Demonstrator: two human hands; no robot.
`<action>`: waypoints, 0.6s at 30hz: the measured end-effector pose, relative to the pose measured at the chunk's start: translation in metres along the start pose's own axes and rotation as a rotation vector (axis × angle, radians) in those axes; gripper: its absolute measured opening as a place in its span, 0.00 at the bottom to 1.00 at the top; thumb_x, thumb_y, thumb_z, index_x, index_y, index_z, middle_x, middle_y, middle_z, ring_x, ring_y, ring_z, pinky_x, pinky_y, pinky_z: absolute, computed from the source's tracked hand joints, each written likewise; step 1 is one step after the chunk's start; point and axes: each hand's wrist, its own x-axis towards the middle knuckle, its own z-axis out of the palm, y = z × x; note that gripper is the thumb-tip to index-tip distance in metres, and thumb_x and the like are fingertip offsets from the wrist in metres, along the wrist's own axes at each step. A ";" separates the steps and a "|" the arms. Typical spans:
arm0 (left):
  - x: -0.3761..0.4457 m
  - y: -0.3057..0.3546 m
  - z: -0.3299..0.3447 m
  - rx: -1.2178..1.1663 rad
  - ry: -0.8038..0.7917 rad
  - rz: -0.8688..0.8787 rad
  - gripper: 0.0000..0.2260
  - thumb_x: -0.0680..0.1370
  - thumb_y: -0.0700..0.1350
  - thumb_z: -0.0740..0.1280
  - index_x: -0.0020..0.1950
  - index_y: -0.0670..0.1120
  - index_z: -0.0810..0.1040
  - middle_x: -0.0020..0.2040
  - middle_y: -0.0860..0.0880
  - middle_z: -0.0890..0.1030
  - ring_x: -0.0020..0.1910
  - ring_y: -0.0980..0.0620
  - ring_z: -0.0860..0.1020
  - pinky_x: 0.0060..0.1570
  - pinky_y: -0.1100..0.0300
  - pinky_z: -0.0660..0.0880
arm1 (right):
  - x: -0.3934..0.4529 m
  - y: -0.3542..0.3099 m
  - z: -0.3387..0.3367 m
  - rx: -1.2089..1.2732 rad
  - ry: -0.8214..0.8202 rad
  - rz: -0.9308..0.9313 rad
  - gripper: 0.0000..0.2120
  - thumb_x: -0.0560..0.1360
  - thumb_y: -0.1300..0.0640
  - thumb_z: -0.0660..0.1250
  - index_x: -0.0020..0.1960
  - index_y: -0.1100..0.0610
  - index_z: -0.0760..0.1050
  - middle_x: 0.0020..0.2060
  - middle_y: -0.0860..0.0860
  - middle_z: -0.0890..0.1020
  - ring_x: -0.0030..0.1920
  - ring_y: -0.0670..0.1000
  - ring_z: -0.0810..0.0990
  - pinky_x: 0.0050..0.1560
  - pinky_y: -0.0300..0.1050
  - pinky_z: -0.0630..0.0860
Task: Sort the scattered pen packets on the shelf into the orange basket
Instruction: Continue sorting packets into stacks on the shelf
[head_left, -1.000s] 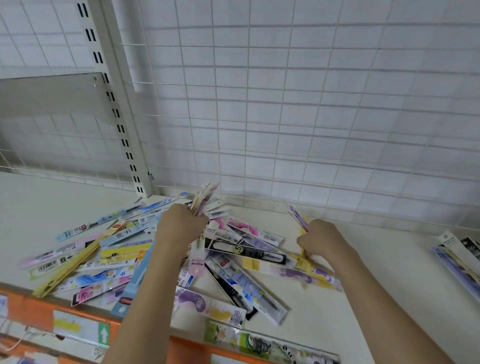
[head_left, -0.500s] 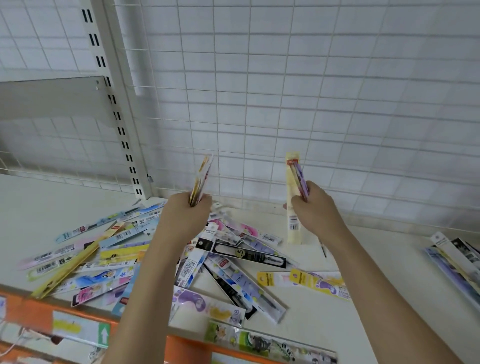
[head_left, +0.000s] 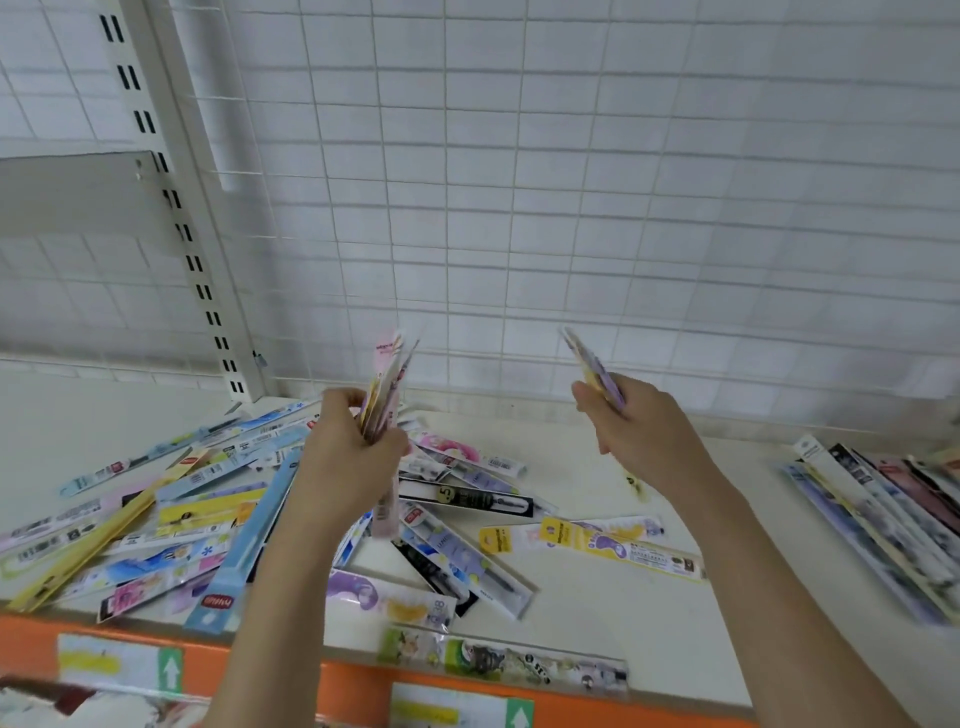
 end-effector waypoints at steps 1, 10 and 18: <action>-0.001 0.001 0.003 0.002 -0.014 -0.009 0.14 0.74 0.41 0.65 0.58 0.46 0.66 0.48 0.42 0.81 0.45 0.43 0.78 0.38 0.58 0.70 | -0.002 0.003 -0.001 -0.082 -0.006 0.002 0.20 0.78 0.43 0.57 0.43 0.59 0.76 0.30 0.55 0.80 0.32 0.51 0.78 0.37 0.44 0.74; -0.018 0.011 0.024 0.113 -0.137 0.058 0.15 0.79 0.51 0.60 0.37 0.44 0.75 0.20 0.58 0.75 0.27 0.56 0.71 0.30 0.63 0.64 | -0.024 0.027 -0.015 -0.103 -0.186 0.060 0.17 0.80 0.46 0.56 0.42 0.54 0.77 0.31 0.47 0.80 0.35 0.50 0.78 0.37 0.42 0.70; -0.030 0.013 0.032 0.072 -0.137 0.032 0.16 0.80 0.50 0.60 0.31 0.50 0.73 0.17 0.59 0.72 0.22 0.59 0.70 0.28 0.63 0.62 | -0.039 0.059 -0.005 -0.359 -0.506 0.059 0.19 0.65 0.43 0.74 0.35 0.52 0.66 0.32 0.48 0.71 0.33 0.50 0.70 0.35 0.45 0.61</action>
